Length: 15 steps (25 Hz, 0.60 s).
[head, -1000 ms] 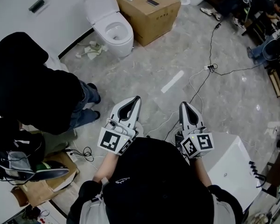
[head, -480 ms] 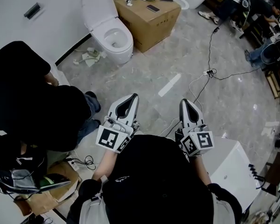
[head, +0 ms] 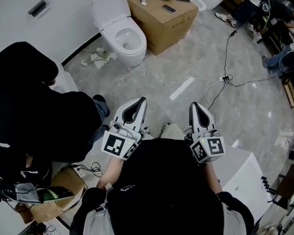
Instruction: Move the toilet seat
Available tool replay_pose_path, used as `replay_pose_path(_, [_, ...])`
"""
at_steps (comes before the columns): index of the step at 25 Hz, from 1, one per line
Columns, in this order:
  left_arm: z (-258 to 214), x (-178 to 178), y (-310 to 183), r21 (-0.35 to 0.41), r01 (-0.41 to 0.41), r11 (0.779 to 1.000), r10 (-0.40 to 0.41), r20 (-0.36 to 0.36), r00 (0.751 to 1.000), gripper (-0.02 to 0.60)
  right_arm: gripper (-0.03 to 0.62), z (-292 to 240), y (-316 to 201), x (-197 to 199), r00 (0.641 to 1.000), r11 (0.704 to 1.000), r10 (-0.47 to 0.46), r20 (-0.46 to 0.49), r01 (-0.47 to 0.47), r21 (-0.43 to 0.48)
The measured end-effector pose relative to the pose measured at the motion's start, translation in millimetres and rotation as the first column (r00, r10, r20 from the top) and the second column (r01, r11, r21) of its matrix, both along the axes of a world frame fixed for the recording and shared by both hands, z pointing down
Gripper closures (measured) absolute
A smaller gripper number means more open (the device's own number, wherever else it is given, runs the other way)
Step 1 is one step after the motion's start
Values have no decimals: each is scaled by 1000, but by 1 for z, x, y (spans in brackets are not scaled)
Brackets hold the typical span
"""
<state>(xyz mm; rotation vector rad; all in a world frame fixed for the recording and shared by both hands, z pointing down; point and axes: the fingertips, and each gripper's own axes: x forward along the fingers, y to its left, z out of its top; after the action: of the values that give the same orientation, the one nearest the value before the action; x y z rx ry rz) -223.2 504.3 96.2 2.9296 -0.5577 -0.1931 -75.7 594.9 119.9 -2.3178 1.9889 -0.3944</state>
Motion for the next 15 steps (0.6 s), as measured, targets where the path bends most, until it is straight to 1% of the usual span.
replay_pose_path(6, [9, 3, -13, -14, 16, 1000, -16, 9, 1000, 574, 582, 7, -20, 5, 1000, 1000, -24, 0, 24, -9])
replay_pose_path(11, [9, 15, -31, -12, 35, 999, -35, 17, 999, 574, 582, 7, -43, 19, 999, 999, -44, 3, 44, -11])
replay_pose_path(15, [7, 30, -54, -14, 56, 998, -55, 22, 998, 574, 582, 7, -69, 37, 998, 998, -67, 11, 67, -19])
